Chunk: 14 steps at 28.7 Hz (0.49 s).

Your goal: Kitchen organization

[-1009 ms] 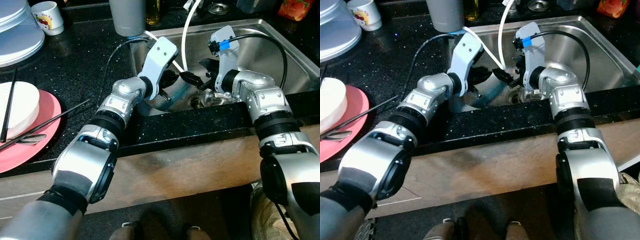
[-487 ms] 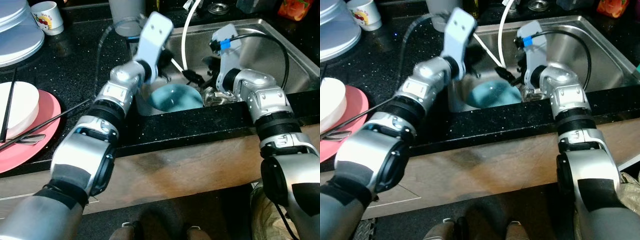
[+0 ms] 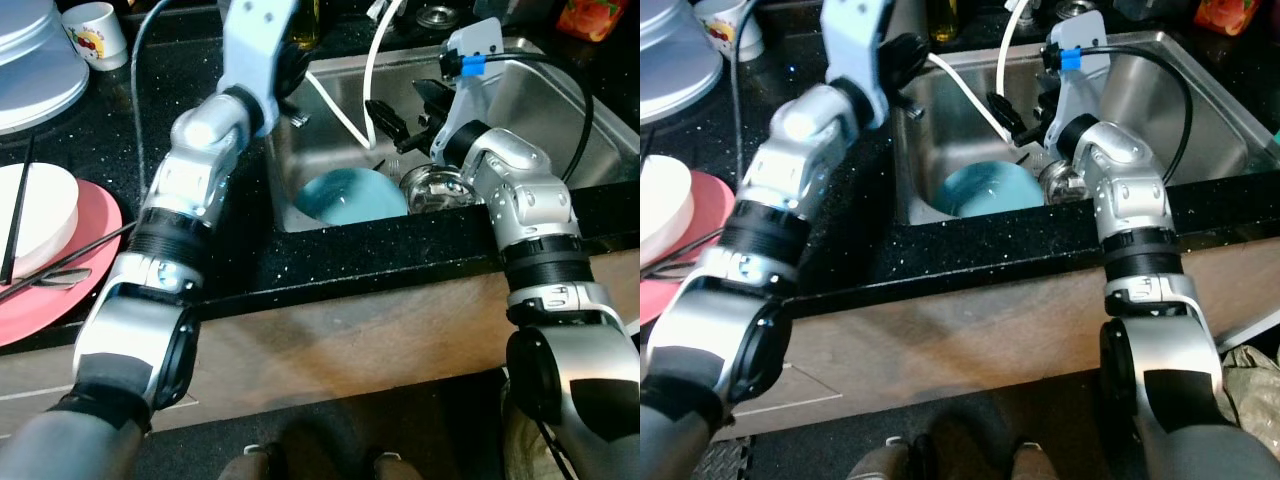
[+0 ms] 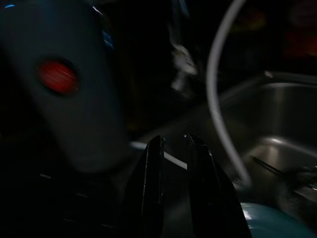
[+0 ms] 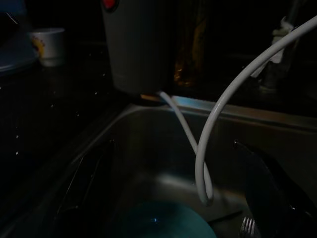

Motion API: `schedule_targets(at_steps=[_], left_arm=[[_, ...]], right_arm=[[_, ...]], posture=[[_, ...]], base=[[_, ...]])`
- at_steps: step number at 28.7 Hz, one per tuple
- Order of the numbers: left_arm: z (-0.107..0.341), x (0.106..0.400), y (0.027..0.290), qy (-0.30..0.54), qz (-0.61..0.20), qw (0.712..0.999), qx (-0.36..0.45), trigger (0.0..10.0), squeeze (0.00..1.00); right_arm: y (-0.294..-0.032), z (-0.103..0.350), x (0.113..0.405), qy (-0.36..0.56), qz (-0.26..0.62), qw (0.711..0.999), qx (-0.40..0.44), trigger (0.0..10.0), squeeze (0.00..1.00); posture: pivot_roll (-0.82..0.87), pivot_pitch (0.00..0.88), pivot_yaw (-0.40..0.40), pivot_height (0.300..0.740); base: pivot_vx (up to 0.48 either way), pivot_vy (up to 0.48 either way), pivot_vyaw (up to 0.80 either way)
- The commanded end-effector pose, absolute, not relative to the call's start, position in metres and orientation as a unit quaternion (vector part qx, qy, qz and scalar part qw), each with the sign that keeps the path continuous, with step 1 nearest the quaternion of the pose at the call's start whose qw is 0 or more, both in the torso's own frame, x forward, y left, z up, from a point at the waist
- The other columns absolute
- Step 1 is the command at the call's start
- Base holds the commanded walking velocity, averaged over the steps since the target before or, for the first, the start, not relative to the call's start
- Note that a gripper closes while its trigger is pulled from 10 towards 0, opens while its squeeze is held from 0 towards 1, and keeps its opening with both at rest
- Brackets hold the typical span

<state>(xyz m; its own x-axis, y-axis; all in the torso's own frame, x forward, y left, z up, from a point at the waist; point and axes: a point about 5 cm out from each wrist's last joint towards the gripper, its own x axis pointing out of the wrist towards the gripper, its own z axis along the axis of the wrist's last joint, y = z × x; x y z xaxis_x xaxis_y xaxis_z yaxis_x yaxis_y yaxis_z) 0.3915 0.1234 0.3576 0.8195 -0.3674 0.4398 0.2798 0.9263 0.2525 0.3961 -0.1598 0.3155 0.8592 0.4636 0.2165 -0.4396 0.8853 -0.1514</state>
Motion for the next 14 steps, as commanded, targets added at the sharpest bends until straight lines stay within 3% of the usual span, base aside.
schedule_targets(at_steps=[1, 2, 9, 14], left_arm=[[0.375, 0.386, 0.150, -0.272, -0.110, 0.950, 0.103, 10.0, 0.00], [0.375, 0.386, 0.150, -0.272, -0.110, 0.950, 0.103, 10.0, 0.00], [0.407, 0.373, 0.239, -0.270, 0.075, 0.945, 0.167, 10.0, 0.00], [0.403, 0.371, 0.263, -0.243, 0.126, 0.943, 0.188, 10.0, 0.00]], right_arm=[[-0.159, 0.312, 0.394, -0.132, 0.231, 0.964, -0.034, 10.0, 0.00], [-0.159, 0.312, 0.394, -0.132, 0.231, 0.964, -0.034, 10.0, 0.00], [-0.155, 0.312, 0.390, -0.138, 0.231, 0.963, -0.023, 10.0, 0.00], [-0.154, 0.311, 0.389, -0.137, 0.234, 0.962, -0.021, 10.0, 0.00]], posture=[[0.02, 0.211, 0.048, 0.740], [0.02, 0.211, 0.048, 0.740], [0.03, 0.197, 0.045, 0.740], [0.03, 0.195, 0.047, 0.740]], base=[[0.000, 0.000, 0.00], [0.000, 0.000, 0.00], [0.000, 0.000, 0.00], [0.000, 0.000, 0.00]])
